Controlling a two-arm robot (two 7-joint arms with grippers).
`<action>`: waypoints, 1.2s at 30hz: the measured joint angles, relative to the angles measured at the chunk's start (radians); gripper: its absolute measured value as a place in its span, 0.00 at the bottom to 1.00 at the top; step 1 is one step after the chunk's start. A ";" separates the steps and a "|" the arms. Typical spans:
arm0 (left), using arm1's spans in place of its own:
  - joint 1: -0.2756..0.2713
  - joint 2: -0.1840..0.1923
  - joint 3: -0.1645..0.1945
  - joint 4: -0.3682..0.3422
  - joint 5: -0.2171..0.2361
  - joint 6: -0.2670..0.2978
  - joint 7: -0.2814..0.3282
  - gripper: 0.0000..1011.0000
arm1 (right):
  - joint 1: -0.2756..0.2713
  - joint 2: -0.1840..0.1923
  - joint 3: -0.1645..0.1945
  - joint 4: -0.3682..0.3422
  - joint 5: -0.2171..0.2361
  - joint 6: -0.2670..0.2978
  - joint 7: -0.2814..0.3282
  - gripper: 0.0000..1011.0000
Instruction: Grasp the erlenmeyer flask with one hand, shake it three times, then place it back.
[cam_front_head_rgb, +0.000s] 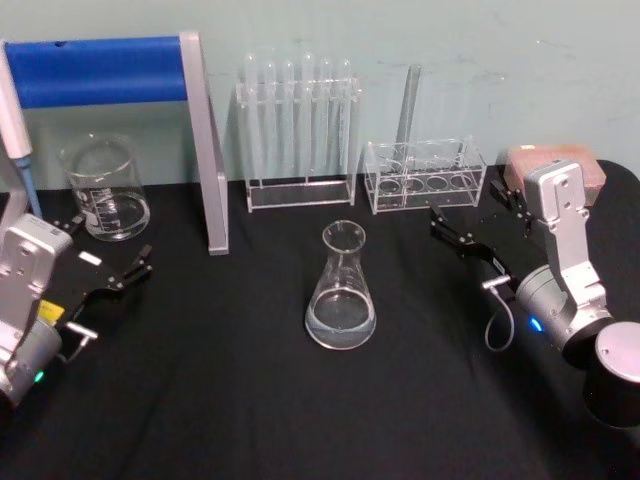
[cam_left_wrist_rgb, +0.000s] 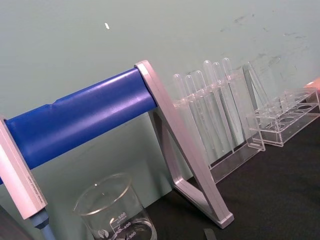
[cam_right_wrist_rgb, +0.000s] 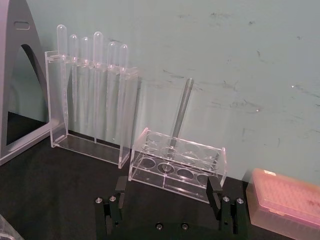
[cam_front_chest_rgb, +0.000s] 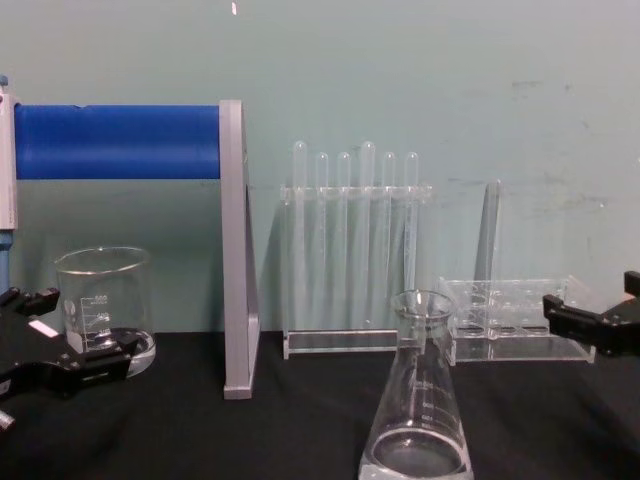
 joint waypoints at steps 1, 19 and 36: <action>0.000 0.000 0.000 0.000 0.000 0.000 0.000 0.99 | 0.000 0.000 0.000 0.000 0.000 0.000 0.000 0.99; 0.000 0.000 0.000 0.000 0.000 0.000 0.000 0.99 | 0.000 0.000 0.000 0.000 0.000 0.000 0.000 0.99; 0.000 0.000 0.000 0.000 0.000 0.000 0.000 0.99 | 0.000 0.000 0.000 0.000 0.000 0.000 0.000 0.99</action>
